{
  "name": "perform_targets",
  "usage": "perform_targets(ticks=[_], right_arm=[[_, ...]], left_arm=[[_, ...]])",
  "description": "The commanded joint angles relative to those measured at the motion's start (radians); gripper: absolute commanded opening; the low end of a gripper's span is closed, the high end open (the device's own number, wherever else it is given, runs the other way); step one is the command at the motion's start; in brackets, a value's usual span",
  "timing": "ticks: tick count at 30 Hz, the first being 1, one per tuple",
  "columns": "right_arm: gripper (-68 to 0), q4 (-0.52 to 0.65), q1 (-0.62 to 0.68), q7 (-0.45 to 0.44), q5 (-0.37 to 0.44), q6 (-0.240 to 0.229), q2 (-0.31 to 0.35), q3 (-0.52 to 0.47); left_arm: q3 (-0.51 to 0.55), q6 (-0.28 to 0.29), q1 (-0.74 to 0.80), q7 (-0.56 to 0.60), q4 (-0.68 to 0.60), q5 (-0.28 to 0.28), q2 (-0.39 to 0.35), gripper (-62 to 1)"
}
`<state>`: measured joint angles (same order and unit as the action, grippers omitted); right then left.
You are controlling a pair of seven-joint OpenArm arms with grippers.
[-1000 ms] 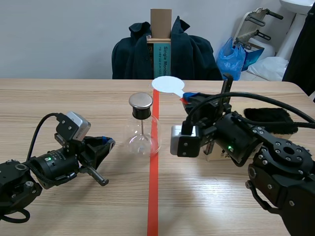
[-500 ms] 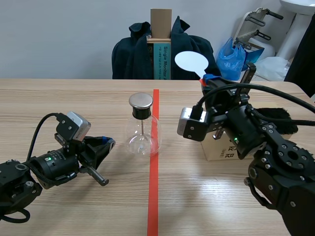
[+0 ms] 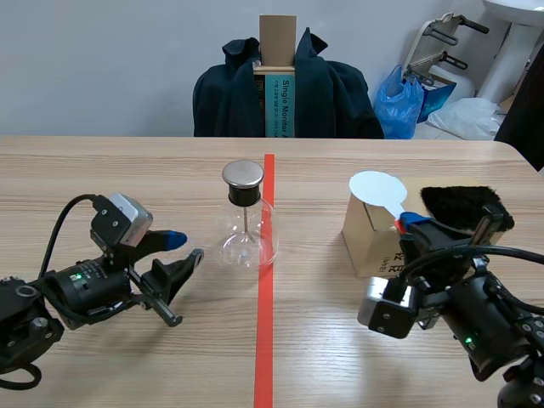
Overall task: Do the electroscope experiment.
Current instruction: 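Put the plate down on the right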
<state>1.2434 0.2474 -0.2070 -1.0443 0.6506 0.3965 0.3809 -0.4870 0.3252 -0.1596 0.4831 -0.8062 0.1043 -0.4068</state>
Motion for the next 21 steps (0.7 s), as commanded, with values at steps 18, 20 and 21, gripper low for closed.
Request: perform_targets(ticks=[18, 20, 21], right_arm=[[-62.5, 0.016, -0.023, 0.089, 0.108, -0.072, 0.008, -0.007], [-52.6, 0.016, -0.02, 0.094, 0.118, -0.072, 0.008, -0.007], [-46.0, 0.016, -0.02, 0.098, 0.117, -0.072, 0.008, -0.007]], left_arm=[[0.414, 0.076, 0.746, 0.014, -0.835, 0.147, -0.407, 1.4], [0.48, 0.093, 0.829, 0.014, -0.897, 0.147, -0.409, 1.4], [0.507, 0.093, 0.868, 0.014, -0.924, 0.147, -0.409, 1.4]])
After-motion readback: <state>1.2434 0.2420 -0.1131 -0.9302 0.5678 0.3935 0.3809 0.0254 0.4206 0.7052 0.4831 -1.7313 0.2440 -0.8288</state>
